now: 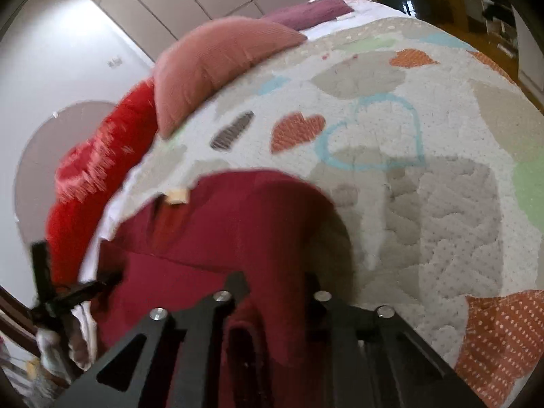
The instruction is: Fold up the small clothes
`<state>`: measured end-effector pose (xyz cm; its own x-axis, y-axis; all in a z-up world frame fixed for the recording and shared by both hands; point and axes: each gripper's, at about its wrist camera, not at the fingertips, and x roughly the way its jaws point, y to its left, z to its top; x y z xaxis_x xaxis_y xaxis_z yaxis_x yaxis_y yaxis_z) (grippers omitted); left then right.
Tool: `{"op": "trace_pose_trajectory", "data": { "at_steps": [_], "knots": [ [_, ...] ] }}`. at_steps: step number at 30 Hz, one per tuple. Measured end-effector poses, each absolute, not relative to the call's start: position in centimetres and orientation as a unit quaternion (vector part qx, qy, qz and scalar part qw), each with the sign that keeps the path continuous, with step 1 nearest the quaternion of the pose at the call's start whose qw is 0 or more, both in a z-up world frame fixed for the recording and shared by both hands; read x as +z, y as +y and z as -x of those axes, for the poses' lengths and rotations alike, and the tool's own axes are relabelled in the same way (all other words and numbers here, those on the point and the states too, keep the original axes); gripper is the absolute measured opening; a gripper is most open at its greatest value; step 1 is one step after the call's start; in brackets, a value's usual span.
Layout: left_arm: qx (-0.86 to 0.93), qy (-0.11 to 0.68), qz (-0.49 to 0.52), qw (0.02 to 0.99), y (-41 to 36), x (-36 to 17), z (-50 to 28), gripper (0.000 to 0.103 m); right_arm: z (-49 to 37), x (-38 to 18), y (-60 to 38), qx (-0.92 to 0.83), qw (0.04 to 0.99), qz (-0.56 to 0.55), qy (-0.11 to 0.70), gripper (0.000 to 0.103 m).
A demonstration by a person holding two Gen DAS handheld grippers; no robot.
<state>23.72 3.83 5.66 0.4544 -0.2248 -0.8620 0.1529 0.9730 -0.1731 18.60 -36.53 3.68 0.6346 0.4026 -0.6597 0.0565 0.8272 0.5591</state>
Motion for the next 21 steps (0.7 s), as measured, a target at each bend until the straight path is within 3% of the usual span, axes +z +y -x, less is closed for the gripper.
{"op": "trace_pose_trajectory", "data": {
  "at_steps": [8,15,19,21],
  "knots": [
    [-0.107,0.498,0.022,0.86,1.5,7.3,-27.8,0.013,-20.3,10.1,-37.9,0.095,0.892,-0.263,0.355,0.011],
    [-0.093,0.504,0.02,0.858,3.4,5.1,-27.2,0.015,-21.7,5.5,-39.1,0.062,0.868,-0.278,0.406,0.012],
    [-0.078,0.495,0.026,0.865,4.7,5.5,-26.5,0.02,-20.8,3.1,-39.9,0.034,0.858,-0.299,0.415,0.04],
    [-0.068,0.492,0.021,0.868,5.3,5.6,-25.8,0.024,-20.0,3.0,-40.6,0.022,0.859,-0.305,0.41,0.046]
  ]
}}
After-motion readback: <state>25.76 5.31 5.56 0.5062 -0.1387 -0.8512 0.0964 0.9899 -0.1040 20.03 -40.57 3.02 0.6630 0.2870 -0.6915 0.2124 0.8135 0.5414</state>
